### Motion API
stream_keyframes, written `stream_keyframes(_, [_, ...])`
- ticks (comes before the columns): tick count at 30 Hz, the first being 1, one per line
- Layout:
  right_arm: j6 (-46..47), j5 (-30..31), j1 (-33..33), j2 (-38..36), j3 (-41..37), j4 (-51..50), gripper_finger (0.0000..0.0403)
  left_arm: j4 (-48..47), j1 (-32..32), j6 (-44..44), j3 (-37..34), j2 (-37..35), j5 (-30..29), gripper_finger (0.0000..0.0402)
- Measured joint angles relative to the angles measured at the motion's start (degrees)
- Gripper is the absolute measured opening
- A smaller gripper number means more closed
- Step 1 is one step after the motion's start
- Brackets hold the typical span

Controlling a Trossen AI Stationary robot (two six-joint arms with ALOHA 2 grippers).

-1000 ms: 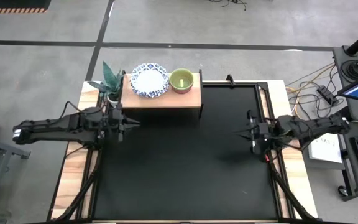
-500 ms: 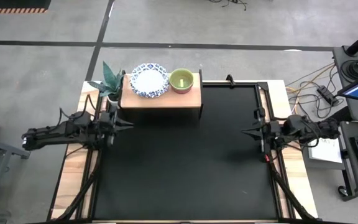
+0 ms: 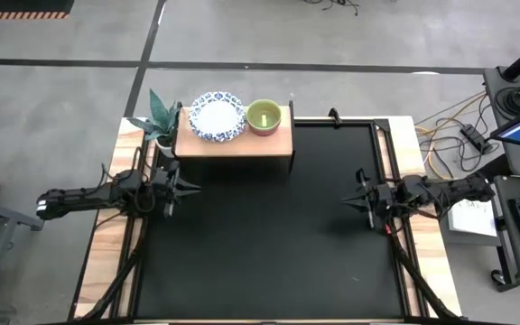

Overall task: Place and stack bowls onto a shelf
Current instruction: Return to Home Position

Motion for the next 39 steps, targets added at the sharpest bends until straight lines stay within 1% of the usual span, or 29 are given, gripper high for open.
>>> stream_keyframes(3, [2.85, -0.94, -0.19, 0.33, -0.13, -1.52, 0.0009, 0.55, 0.01, 0.99, 0.00, 0.27, -0.01, 0.0039])
stream_keyframes(7, [2.92, -1.29, -0.24, 0.80, -0.13, -0.88, 0.0009, -0.80, 0.01, 0.56, 0.00, 0.65, -0.17, 0.0039])
stream_keyframes(10, [2.91, 1.80, -0.24, 0.79, -0.13, -0.85, 0.0009, -0.97, 0.02, -1.90, 0.00, 1.30, -1.11, 0.0039])
stream_keyframes(13, [5.92, 3.30, -0.24, 0.90, -0.13, -1.34, 0.0009, -1.12, 0.02, -4.83, 0.00, 2.12, -2.07, 0.0039])
stream_keyframes(16, [8.29, 3.82, -0.24, 0.92, -0.15, -3.13, 0.0009, -1.19, 0.02, -1.13, 0.00, 3.16, -2.10, 0.0039])
stream_keyframes(20, [3.03, 4.99, -0.24, 1.14, -0.15, -3.83, 0.0009, -1.19, 0.02, 4.91, 0.00, 4.54, -2.14, 0.0039])
stream_keyframes(25, [-3.12, 5.02, -0.24, 1.33, -0.15, -3.91, 0.0009, -1.54, 0.02, 5.44, 0.28, 6.01, -2.14, 0.0039])
stream_keyframes(39, [-3.45, 5.03, -0.24, 1.31, -0.17, -4.03, 0.0009, -1.36, 0.02, 5.59, 0.57, 7.92, -2.14, 0.0039])
